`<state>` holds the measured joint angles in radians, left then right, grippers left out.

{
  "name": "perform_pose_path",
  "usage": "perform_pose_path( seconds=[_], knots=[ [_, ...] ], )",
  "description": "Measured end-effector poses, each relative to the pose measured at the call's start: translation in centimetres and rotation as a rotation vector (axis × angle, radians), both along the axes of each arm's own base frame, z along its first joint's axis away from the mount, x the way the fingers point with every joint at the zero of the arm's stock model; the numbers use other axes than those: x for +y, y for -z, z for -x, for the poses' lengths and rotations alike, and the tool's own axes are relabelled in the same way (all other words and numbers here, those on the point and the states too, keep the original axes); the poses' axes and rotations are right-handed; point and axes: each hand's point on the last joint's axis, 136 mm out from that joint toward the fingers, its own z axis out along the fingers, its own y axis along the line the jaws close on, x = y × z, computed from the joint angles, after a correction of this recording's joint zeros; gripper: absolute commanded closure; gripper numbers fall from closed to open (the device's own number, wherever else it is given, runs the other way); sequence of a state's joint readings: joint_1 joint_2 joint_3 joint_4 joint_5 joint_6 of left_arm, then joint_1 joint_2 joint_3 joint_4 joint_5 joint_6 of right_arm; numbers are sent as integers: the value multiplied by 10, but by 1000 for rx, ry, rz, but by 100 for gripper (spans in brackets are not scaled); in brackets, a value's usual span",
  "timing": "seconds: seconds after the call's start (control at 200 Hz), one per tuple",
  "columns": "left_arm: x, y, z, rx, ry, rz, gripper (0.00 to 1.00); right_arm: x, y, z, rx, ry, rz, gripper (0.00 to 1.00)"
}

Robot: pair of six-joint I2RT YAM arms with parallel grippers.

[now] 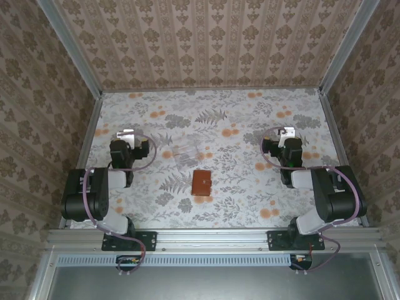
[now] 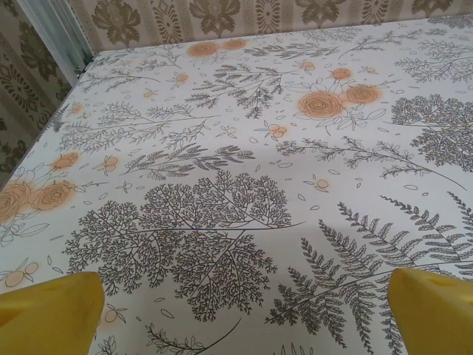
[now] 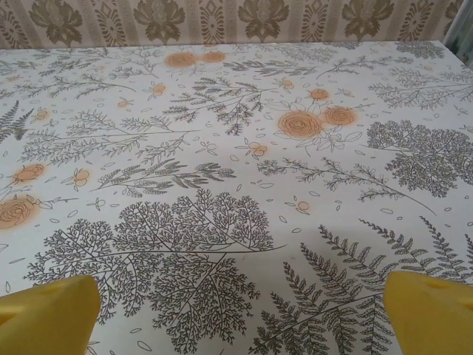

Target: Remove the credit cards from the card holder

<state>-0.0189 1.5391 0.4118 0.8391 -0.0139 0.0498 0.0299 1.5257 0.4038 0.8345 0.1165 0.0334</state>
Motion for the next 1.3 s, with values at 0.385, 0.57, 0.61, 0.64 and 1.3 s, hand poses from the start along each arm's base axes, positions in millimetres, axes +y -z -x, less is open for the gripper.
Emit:
perform_pose_path(
  seconds=[0.385,0.57,0.61,0.64,1.3],
  knots=[
    [-1,0,0,0,4,1,0,3,0,0,0,-18,-7,0],
    [-1,0,0,0,4,1,0,3,0,0,0,-18,-7,0],
    [-1,0,0,0,4,1,0,3,0,0,0,-18,-7,0],
    [-1,0,0,0,4,1,0,3,0,0,0,-18,-7,0],
    [-3,0,0,0,8,-9,0,3,0,0,0,-18,-7,0]
  ],
)
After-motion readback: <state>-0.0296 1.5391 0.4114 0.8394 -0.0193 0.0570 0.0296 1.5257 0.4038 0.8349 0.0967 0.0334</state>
